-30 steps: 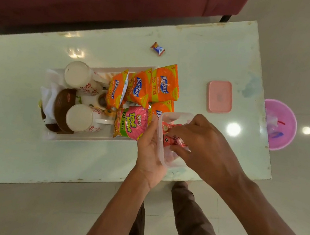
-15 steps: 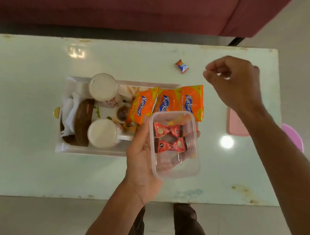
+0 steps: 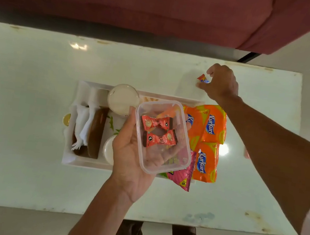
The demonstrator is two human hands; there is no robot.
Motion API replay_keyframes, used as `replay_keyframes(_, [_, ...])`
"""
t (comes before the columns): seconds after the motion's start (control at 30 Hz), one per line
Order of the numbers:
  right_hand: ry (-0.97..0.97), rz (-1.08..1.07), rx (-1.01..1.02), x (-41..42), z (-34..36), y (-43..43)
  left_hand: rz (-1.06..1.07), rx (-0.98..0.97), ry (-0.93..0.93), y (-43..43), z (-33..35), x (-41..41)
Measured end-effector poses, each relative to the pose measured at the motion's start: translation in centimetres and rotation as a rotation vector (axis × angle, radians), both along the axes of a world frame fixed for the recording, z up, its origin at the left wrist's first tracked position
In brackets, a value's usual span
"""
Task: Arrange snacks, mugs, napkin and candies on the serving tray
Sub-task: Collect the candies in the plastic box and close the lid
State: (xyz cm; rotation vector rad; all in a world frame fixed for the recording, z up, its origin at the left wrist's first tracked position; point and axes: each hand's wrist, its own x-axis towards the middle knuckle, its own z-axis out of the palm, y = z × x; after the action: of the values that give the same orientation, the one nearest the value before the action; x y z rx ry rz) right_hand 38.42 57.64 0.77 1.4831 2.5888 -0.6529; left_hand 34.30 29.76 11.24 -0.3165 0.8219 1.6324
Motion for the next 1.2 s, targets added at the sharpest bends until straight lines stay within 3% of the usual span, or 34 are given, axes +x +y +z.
replay_keyframes(0.3, [-0.020,0.022,-0.028,-0.7,-0.8,0.7,0.040,-0.021,-0.016,-0.5,-0.6,-0.8])
replay_keyframes(0.53, [0.491,0.135,-0.031,0.6,10.1,-3.8,0.051,-0.010,-0.025,-0.1,-0.7,-0.6])
replay_keyframes(0.67, [0.567,0.346,-0.041,4.1,18.0,-9.5,0.045,-0.002,-0.006,0.6,-0.8,0.3])
replay_keyframes(0.9, [0.245,0.659,0.136,9.4,19.3,-15.7,-0.003,-0.093,0.104,2.0,0.4,3.0])
replay_keyframes(1.2, [0.149,0.676,0.089,13.3,19.2,-15.8,-0.049,-0.050,0.130,3.1,0.3,7.4])
